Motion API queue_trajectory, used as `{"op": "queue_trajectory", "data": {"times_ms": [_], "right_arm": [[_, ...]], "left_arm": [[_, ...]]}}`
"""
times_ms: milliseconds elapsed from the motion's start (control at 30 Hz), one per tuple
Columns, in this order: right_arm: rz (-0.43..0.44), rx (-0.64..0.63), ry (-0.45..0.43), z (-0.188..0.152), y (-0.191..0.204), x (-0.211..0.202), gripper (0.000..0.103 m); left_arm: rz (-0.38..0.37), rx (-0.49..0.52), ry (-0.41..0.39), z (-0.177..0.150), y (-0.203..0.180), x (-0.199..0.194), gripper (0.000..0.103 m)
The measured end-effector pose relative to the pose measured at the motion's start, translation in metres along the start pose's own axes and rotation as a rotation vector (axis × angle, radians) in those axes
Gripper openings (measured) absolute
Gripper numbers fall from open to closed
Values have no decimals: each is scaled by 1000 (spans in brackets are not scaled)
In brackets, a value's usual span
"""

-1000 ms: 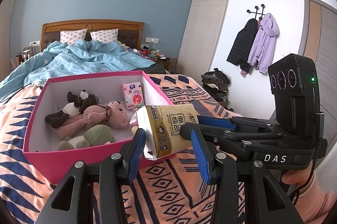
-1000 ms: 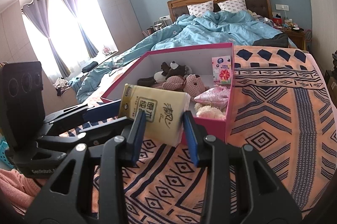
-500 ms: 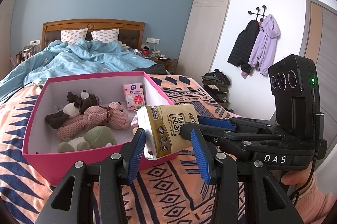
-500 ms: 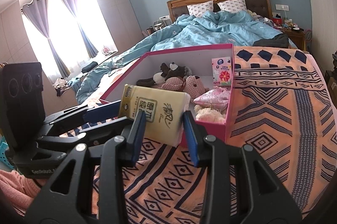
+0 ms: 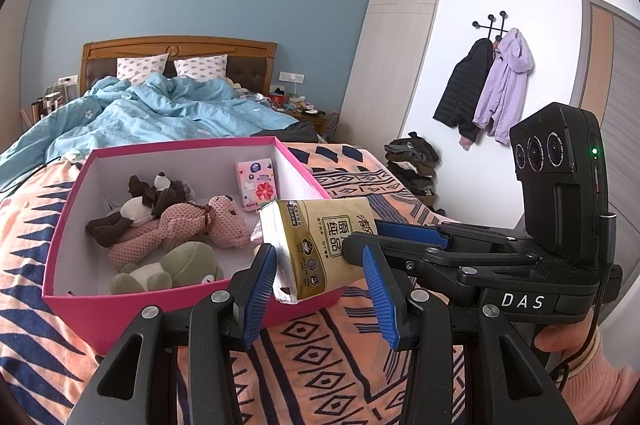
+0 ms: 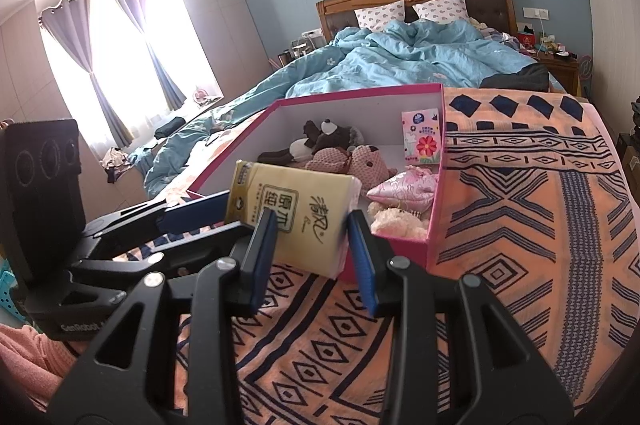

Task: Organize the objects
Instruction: 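Hold the beige carton with the right gripper above the box rim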

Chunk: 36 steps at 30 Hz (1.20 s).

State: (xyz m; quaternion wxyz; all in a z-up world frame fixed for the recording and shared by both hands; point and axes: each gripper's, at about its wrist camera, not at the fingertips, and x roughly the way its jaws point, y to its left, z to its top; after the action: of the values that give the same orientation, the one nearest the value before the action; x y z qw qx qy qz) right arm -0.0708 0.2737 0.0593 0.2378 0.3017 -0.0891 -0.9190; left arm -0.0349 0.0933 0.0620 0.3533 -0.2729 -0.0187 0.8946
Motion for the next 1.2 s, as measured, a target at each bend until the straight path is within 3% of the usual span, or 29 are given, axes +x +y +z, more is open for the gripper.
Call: {"op": "queue_trajectory", "data": {"times_ms": [1200], "right_arm": [[-6,-7,6,7,-1,7,40]], "left_arm": [[5,-16,-5,7,9,6,45]]}}
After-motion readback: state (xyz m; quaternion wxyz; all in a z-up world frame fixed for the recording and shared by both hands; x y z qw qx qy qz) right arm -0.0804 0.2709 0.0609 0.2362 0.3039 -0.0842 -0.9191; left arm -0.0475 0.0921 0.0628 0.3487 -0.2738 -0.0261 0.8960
